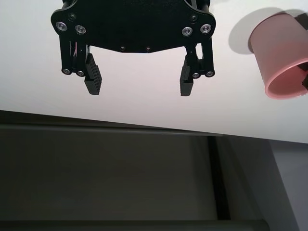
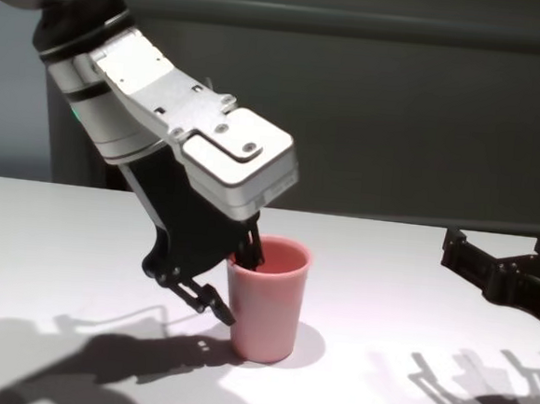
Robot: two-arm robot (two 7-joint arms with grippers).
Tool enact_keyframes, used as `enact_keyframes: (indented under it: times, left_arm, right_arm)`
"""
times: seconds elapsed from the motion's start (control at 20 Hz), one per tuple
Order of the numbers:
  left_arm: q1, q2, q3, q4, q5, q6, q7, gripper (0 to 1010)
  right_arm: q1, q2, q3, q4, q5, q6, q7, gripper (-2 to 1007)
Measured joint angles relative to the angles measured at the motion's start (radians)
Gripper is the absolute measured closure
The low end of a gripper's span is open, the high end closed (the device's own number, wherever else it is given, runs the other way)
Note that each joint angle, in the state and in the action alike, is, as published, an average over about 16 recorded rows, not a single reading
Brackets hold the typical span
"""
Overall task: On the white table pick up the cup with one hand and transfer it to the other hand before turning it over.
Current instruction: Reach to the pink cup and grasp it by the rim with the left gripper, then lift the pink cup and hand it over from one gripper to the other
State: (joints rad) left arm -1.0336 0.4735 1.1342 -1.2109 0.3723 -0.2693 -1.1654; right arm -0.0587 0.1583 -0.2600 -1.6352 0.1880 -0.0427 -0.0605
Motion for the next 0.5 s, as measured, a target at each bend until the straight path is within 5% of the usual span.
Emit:
enact_keyframes:
  times: [0.5]
  left_arm:
    - [-0.010,-0.004,0.015,0.010,-0.029,-0.002,-0.002,916]
  right_arm:
    - [0.000,0.000,0.000,0.000,0.000,0.000,0.000,3]
